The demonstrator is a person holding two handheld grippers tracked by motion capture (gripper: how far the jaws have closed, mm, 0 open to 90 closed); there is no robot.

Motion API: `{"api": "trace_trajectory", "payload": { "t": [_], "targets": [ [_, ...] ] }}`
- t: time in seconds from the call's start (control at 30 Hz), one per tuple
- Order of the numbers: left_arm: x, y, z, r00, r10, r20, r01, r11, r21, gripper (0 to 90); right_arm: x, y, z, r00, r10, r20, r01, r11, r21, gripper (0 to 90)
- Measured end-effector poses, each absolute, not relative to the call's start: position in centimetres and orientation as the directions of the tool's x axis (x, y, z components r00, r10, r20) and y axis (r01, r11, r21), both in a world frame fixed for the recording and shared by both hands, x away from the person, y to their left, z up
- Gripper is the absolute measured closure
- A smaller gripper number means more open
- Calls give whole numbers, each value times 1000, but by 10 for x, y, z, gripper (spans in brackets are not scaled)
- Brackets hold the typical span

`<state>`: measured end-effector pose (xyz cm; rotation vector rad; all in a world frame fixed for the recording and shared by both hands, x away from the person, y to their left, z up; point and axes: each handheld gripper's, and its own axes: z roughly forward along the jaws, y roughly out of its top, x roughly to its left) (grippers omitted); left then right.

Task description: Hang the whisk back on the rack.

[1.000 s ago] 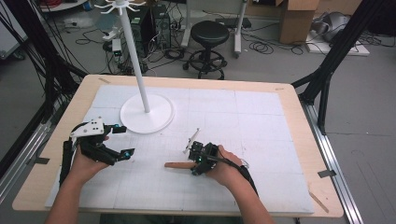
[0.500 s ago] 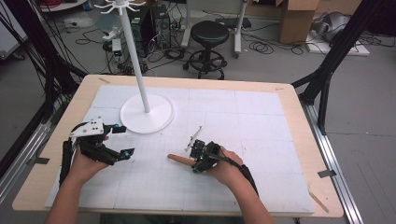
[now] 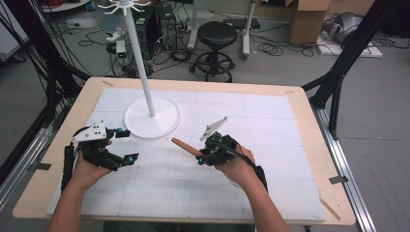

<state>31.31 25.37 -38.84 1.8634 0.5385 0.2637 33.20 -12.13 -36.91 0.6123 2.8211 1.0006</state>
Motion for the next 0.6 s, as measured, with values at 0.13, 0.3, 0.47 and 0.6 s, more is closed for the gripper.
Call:
{"api": "trace_trajectory", "payload": {
  "t": [0.13, 0.3, 0.47, 0.6],
  "targets": [
    [313, 254, -388, 871, 485, -79, 236, -273, 933, 67, 337, -125, -358, -909, 413, 59, 343, 659, 670, 710],
    [313, 254, -388, 871, 485, -78, 235, -271, 934, 67, 343, -127, -344, -905, 422, 57, 328, 606, 724, 710],
    [312, 255, -387, 871, 486, -76, 232, -269, 935, 67, 348, -126, -332, -898, 437, 53, 317, 558, 767, 710],
    [312, 255, -387, 871, 486, -76, 232, -269, 935, 67, 351, -125, -325, -895, 443, 55, 306, 519, 798, 710]
  ]
}}
